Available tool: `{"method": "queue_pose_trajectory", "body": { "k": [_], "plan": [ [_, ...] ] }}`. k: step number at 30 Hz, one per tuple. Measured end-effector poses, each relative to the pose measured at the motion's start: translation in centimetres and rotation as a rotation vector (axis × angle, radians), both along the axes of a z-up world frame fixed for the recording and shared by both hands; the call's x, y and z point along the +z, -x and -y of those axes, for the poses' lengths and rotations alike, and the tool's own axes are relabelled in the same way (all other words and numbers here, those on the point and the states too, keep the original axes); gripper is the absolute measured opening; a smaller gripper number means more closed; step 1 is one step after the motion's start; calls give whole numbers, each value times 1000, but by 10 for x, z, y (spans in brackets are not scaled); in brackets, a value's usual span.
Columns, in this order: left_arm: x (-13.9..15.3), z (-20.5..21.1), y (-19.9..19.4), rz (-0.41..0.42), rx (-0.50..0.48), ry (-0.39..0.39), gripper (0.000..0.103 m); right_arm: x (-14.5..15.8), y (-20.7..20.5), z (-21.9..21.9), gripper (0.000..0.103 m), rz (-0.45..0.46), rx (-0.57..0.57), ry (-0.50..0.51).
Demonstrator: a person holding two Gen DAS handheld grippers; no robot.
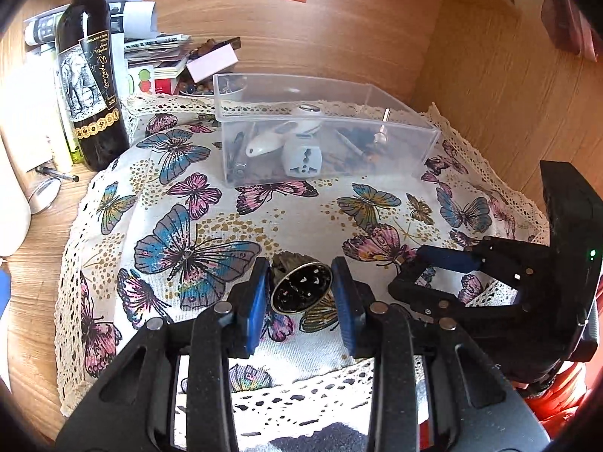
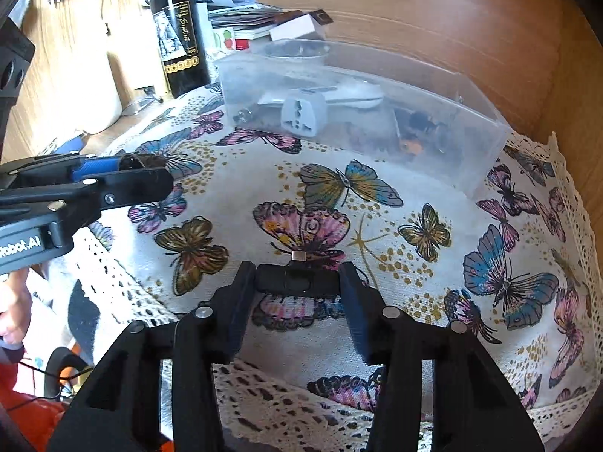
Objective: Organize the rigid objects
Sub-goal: 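Grasp the round black cap with the left tool while the right tool grasps the small black plug, then release the cap into the box with the left tool while the right tool releases the plug there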
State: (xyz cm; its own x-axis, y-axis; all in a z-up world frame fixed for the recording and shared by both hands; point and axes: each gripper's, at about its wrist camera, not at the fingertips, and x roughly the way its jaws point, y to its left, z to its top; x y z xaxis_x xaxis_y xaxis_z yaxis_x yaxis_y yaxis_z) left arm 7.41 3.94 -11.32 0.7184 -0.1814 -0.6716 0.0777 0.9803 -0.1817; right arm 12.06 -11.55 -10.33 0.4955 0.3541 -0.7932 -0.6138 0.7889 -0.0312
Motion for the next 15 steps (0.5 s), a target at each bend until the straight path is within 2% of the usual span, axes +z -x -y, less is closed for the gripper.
{"method": "queue_pose_trajectory", "body": {
  "k": [5, 15],
  "plan": [
    [9, 2, -2, 36, 1, 0, 33, 16, -3, 4, 42, 45, -21, -20],
    [44, 6, -18, 136, 6, -4, 33, 72, -25, 15, 42, 184, -72, -119]
  ]
}}
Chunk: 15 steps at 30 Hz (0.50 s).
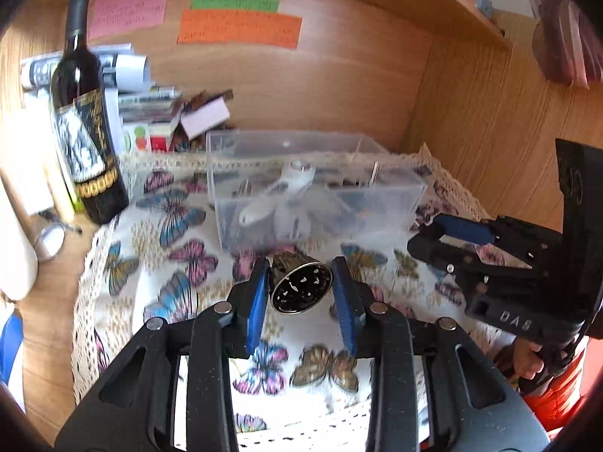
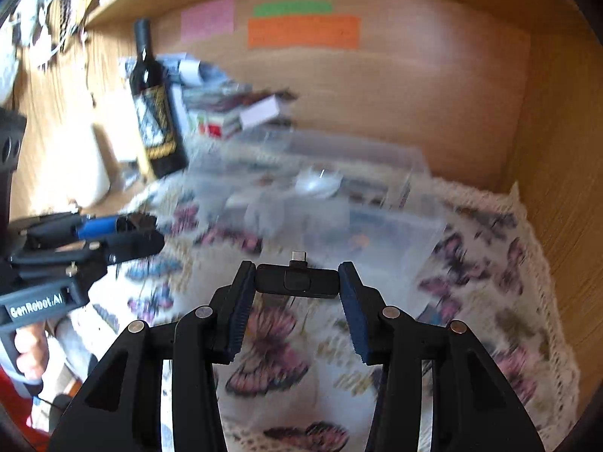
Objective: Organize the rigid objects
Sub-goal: 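Release the cap into the box with the left tool while the right tool releases the plug there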
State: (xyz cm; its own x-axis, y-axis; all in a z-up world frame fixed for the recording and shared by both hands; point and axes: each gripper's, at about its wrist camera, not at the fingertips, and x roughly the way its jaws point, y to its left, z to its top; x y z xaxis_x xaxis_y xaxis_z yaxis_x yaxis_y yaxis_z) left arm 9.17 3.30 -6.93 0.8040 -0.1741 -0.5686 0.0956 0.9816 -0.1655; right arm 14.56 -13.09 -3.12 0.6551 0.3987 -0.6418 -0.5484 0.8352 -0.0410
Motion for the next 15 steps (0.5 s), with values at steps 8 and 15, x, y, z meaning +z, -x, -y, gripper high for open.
{"method": "queue_pose_trajectory", "body": {
  "k": [8, 15],
  "plan": [
    [34, 4, -19, 98, 12, -40, 33, 29, -26, 5, 42, 80, -33, -50],
    [47, -2, -55, 97, 13, -27, 33, 35, -58, 2, 42, 88, -47, -67]
  ]
}}
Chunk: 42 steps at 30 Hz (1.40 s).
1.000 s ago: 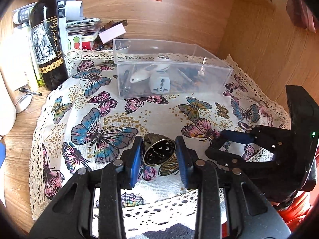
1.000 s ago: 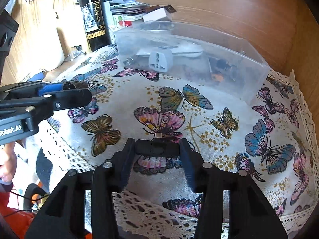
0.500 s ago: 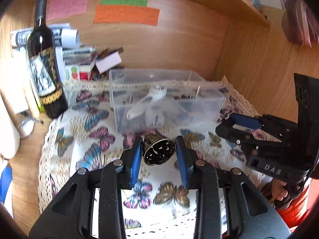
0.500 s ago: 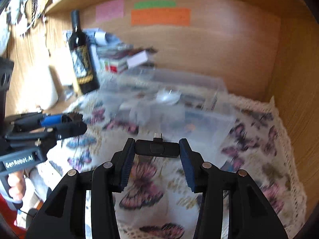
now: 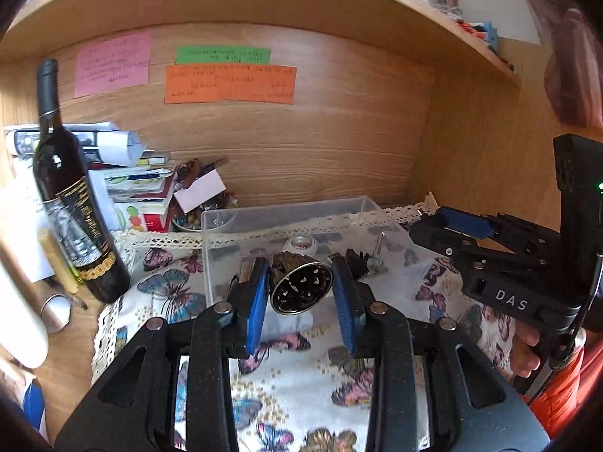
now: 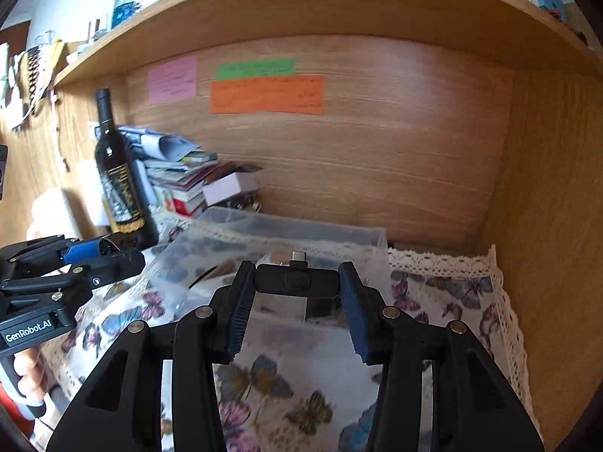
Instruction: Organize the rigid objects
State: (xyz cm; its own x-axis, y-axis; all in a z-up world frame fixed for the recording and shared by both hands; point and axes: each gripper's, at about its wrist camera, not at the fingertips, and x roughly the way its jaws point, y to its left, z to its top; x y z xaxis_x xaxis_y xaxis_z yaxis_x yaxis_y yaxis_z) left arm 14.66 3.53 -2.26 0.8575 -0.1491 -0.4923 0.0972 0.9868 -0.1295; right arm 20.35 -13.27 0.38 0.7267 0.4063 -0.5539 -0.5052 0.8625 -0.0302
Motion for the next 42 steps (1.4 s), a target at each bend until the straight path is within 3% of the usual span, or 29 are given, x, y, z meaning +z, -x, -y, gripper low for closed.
{"method": "queue_pose_trajectory", "body": {
  "k": [13, 22, 26, 32, 38, 42],
  "plan": [
    [-35, 6, -81, -148, -9, -23, 33, -59, -57, -25, 42, -191, 16, 35],
    [-57, 2, -101, -218, 6, -5, 36, -69, -61, -30, 42, -207, 20, 65],
    [-46, 3, -90, -181, 5, -16, 39, -61, -55, -27, 42, -183, 18, 61],
    [-14, 4, -51, -51, 22, -49, 47, -26, -28, -15, 47, -78, 12, 16],
    [17, 3, 1, 95, 51, -67, 64, 15, 14, 5, 60, 52, 6, -53],
    [32, 5, 33, 163, 63, -65, 74, 33, 42, 20, 76, 113, 0, -101]
  ]
}}
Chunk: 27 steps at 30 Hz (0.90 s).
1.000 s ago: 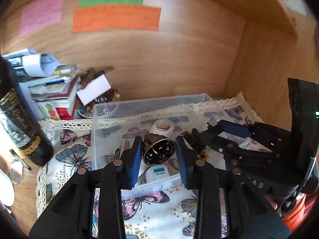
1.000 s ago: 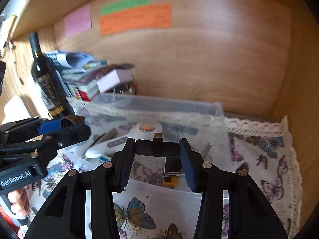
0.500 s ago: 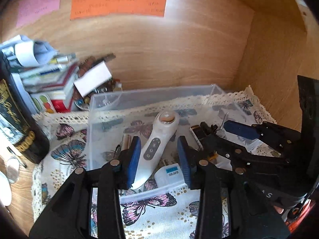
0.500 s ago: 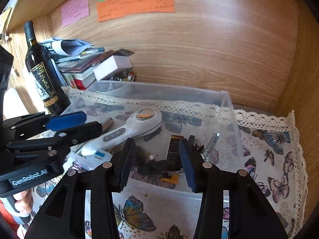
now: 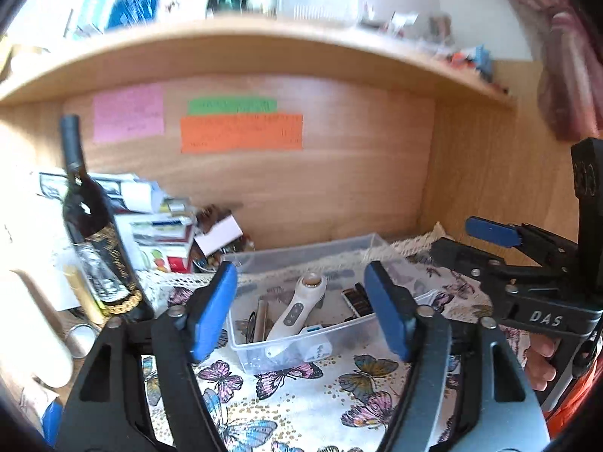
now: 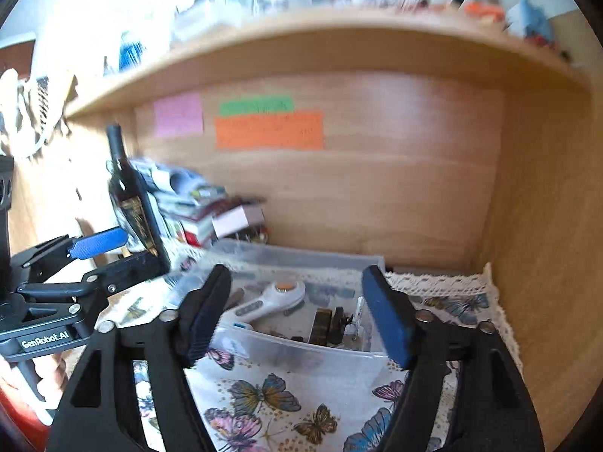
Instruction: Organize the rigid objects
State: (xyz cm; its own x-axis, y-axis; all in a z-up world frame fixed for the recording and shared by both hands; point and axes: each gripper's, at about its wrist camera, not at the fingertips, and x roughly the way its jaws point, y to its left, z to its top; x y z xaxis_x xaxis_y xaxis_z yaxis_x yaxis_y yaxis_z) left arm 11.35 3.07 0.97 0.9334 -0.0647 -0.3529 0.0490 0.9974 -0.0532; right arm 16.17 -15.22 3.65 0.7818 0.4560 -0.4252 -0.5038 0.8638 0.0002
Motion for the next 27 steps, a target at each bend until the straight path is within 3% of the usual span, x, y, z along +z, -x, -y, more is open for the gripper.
{"method": "queue_pose_trajectory", "body": {
  "k": [4, 8, 17, 27],
  "plan": [
    [9, 4, 28, 58, 32, -10, 96, 10, 23, 11, 89, 41, -8, -40],
    [15, 7, 56, 113, 62, -28, 101, 16, 42, 19, 103, 69, -25, -69],
    [18, 13, 86, 154, 51, -24, 103, 14, 67, 19, 103, 92, -26, -62],
    [16, 15, 89, 157, 52, -19, 103, 13, 71, 16, 103, 98, -21, -55]
  ]
}}
